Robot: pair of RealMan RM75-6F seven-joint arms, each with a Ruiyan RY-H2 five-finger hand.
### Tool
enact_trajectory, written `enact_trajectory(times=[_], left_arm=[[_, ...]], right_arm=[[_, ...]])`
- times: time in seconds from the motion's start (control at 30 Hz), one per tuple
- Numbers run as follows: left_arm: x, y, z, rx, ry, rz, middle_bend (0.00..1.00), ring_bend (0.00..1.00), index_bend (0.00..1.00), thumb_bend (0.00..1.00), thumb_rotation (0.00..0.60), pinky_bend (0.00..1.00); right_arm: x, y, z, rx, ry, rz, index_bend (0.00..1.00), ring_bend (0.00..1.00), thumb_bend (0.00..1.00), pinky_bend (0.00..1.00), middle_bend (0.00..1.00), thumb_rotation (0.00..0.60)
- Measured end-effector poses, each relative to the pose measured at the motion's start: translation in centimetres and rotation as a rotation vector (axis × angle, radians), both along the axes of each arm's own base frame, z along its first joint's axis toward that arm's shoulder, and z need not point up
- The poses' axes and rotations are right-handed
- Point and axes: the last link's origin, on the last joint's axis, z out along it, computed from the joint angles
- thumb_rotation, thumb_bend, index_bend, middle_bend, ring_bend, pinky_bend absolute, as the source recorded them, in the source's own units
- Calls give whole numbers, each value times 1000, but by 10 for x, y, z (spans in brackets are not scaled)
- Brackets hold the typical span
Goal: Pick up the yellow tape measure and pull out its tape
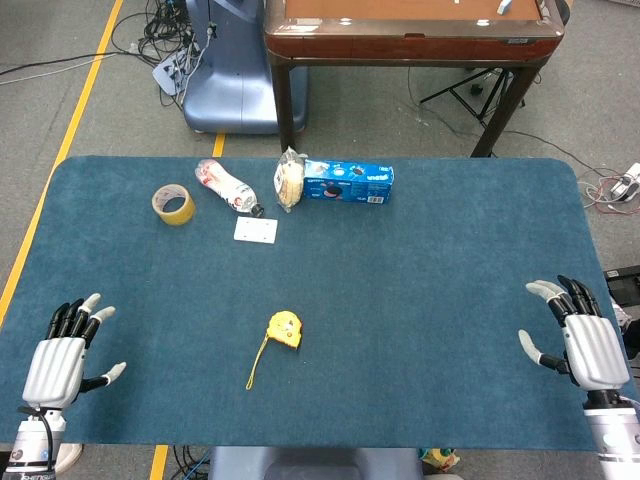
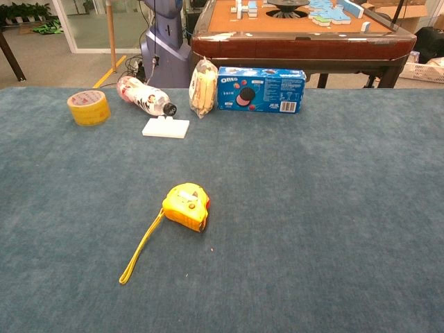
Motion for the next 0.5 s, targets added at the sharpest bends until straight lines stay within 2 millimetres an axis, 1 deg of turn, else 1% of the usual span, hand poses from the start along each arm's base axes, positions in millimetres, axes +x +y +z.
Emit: enact_trajectory(times=[0.17,0.27,0.37,0.5], left_arm=[[2,2,-4,-9,-17,-8,72,33,206,146,600,0],[5,7,-6,-23,-38,-25,72,33,206,146,600,0],[10,15,-12,-57,-62,-51,72,33,206,146,600,0],[20,33,-23,-132,-86,-107,72,33,205,146,600,0]], right_arm=[[2,1,1,-2,-2,11,229,78,421,33,211,600],[4,-2,5,-17,2,22,229,78,421,33,211,600],[8,-5,12,-44,13,42,229,78,421,33,211,600],[16,-10,23,-83,28,61,229,78,421,33,211,600]])
